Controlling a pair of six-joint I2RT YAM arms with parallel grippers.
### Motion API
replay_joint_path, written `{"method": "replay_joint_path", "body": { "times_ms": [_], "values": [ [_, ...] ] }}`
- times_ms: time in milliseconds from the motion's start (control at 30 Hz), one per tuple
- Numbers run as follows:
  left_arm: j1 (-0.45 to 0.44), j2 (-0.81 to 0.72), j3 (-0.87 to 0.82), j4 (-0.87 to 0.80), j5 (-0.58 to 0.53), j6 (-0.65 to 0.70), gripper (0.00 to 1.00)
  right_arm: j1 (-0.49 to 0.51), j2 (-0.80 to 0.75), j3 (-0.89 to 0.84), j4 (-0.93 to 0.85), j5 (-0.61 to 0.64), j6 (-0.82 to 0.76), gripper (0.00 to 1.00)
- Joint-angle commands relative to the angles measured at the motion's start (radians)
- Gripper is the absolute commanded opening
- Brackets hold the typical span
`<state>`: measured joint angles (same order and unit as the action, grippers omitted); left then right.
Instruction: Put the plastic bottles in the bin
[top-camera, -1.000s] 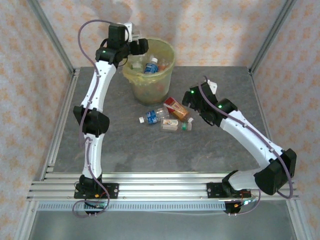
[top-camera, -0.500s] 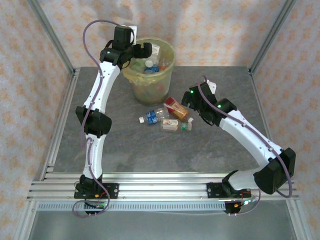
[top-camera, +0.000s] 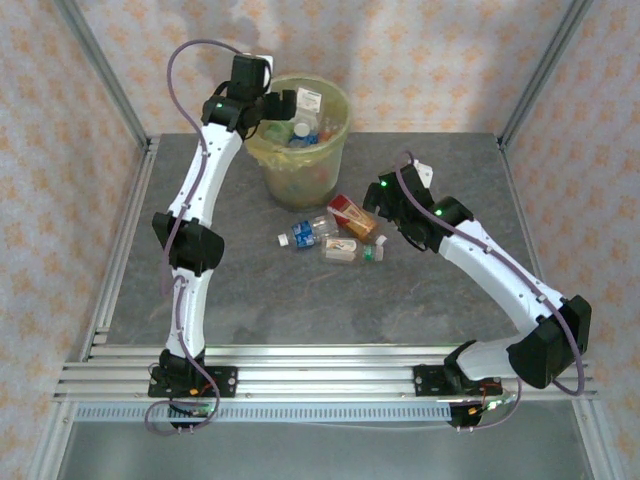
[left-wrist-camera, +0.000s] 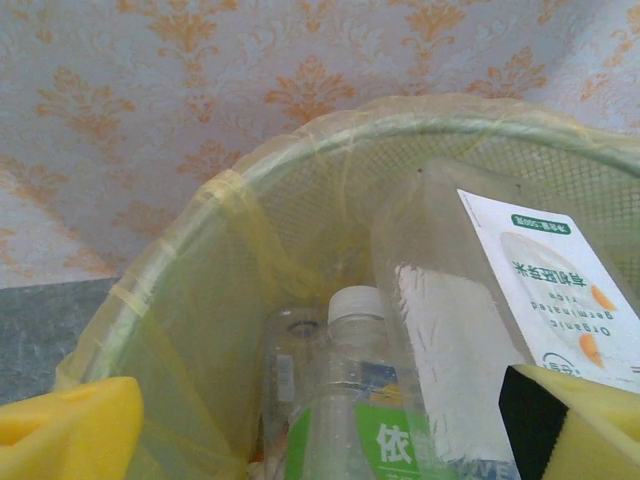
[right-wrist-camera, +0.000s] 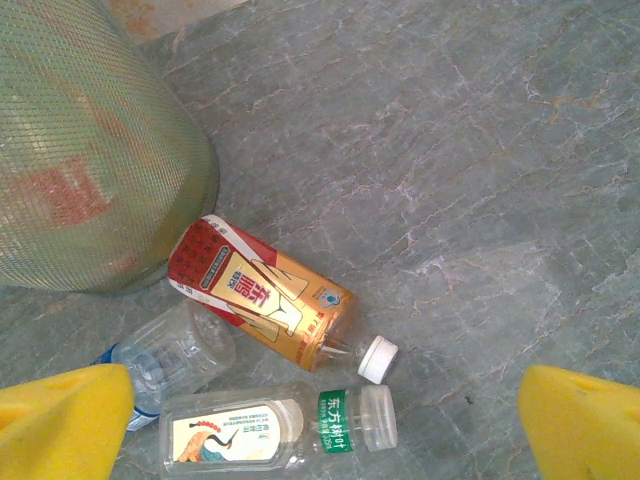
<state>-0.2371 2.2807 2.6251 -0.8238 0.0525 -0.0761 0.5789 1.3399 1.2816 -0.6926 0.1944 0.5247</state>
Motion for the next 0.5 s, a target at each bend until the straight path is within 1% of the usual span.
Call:
{"method": "replay_joint_path", "body": {
  "times_ms": [0, 200, 400, 467],
  "values": [
    [-0.038, -0.056, -0.001, -0.065, -0.065, 0.043, 0.93, -0.004, 0.016, 0.004, -0.036, 0.02, 0.006, 0.99],
    [-0.044, -0.12, -0.011, -0.062, -0.129, -0.014, 0.92, -0.021, 0.083, 0.034, -0.075, -0.045, -0.063, 0.99],
    [-0.044, -0.24, -0.046, -0.062, -0.227, -0.062, 0.93, -0.092, 0.188, 0.058, -0.057, -0.232, -0.218, 0.99],
    [-0.044, -0.286, -0.079, -0.065, -0.257, -0.077, 0.94, -0.101, 0.234, 0.073, -0.058, -0.257, -0.284, 0.99]
  ]
}}
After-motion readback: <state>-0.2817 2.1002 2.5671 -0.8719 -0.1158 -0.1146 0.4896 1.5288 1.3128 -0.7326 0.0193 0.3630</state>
